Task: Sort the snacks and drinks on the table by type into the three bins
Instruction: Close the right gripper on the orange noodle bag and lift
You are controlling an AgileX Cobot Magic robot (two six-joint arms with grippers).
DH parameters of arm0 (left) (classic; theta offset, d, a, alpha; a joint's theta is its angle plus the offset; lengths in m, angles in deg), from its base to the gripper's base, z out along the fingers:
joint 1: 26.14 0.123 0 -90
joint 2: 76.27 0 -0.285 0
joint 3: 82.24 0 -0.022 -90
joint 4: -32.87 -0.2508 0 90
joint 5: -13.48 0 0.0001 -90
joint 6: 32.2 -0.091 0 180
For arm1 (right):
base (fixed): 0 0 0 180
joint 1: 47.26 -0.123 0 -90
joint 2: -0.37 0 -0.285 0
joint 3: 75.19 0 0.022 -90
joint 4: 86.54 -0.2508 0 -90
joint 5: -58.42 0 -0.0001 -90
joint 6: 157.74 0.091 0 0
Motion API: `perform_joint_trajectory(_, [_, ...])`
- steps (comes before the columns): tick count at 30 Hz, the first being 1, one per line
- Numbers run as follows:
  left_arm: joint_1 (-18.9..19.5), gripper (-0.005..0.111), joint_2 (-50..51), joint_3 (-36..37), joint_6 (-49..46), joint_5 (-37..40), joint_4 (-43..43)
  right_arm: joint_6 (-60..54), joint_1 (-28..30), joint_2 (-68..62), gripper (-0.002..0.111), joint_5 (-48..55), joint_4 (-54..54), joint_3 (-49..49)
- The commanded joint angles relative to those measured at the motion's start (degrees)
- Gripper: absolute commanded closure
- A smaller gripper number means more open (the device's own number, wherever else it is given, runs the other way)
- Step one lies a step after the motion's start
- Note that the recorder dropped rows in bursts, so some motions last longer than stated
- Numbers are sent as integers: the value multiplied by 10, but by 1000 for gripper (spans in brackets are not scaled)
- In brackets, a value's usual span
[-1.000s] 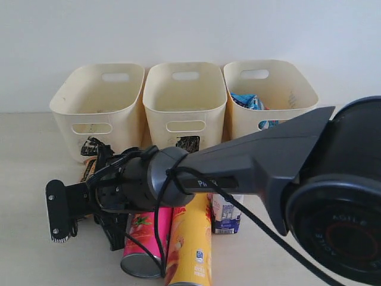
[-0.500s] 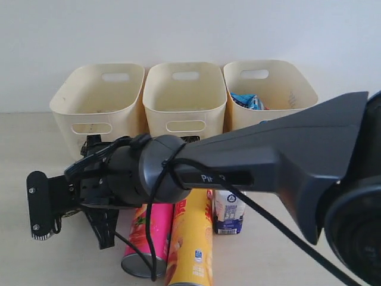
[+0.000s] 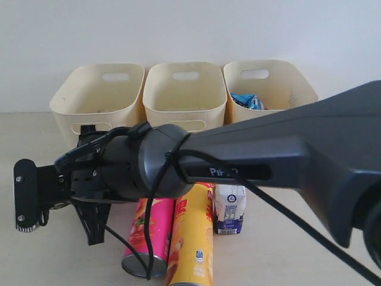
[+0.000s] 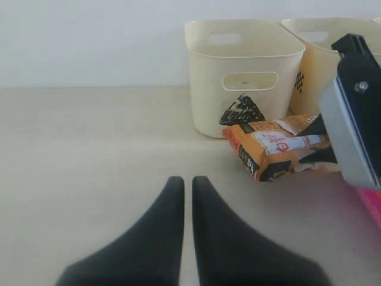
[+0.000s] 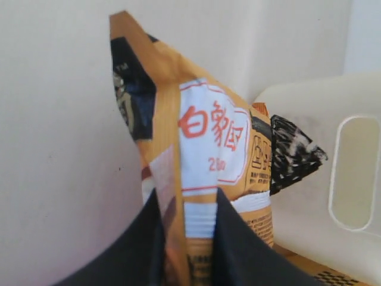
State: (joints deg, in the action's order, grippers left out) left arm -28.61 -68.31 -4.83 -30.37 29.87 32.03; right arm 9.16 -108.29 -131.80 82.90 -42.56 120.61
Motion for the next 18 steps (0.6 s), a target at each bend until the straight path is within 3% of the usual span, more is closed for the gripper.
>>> perform_joint_trajectory(1, [2, 103, -2, -2, 3, -4, 2, 37, -1, 30, 108, -4, 1, 2])
perform_joint_trajectory(10, [2, 103, -2, -2, 3, -4, 2, 99, -1, 80, 108, -7, -3, 2])
perform_joint_trajectory(18, [2, 103, -2, -2, 3, -4, 2, 100, -1, 125, 108, -2, -71, 2])
